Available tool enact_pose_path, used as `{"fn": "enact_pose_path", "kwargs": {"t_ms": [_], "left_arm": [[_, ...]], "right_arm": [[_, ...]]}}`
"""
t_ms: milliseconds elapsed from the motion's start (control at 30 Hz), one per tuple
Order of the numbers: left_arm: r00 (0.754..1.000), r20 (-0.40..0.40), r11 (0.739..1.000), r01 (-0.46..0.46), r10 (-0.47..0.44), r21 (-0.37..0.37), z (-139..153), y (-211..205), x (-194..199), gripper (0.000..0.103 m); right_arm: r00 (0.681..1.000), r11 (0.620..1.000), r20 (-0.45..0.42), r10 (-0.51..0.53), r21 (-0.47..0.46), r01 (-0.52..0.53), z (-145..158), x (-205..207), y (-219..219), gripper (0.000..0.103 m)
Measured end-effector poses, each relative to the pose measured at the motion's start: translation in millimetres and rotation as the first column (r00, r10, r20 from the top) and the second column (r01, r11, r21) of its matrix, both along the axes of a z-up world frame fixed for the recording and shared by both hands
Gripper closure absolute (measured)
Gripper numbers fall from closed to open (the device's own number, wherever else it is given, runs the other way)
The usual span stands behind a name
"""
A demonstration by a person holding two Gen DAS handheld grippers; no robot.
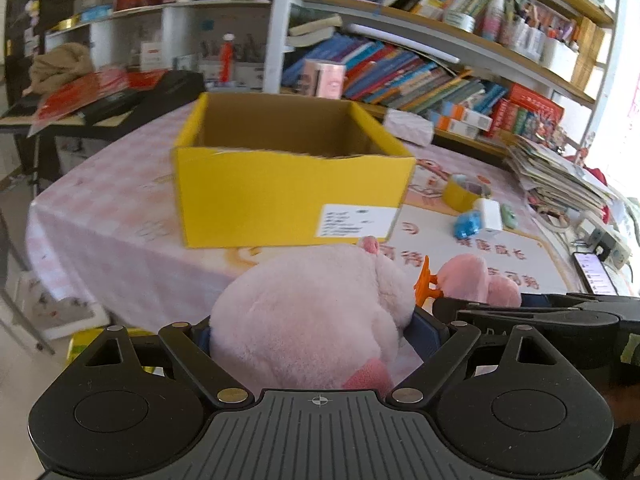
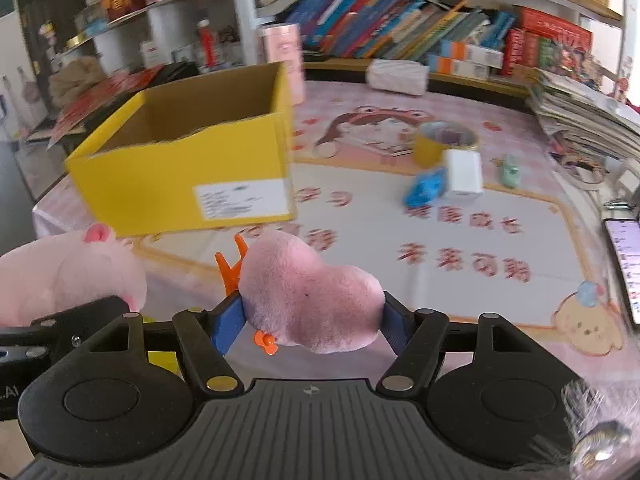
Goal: Organize objects
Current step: 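Lift both pigs and carry them toward the yellow cardboard box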
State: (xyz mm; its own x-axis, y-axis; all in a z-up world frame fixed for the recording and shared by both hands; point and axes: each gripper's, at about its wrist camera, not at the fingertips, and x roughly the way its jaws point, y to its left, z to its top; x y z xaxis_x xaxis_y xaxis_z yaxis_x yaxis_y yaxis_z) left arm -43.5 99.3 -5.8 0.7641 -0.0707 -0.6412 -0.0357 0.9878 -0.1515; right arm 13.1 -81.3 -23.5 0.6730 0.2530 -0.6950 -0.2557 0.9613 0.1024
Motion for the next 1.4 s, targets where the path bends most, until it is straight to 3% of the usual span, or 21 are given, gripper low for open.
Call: {"fn": "enact_pose_path", "kwargs": {"t_ms": [433,867,1400], "left_arm": [[0.997,0.034,0.997,-0.069,0.07,-0.015,4.7,45.5,-27.3,0.013],[0.994,0.093,0.998,-0.064,0.065,-0.012,15.1,60.7,-24.0,0.013],[0.993,0.111,0.999,-0.04,0.042,-0.017,17.9,65.0,-16.1,0.013]], "right_arm": [[0.995,0.995,0.016,0.099,-0.002,-0.099,6.9,-26.0,53.1,0.036],[0.993,0.995,0.065,0.103,-0.009,-0.103,19.4,-25.6,72.6,0.035],[0.994,0.997,0.079,0.077,-0.016,-0.076,24.9,-20.2,78.7,0.035]]}}
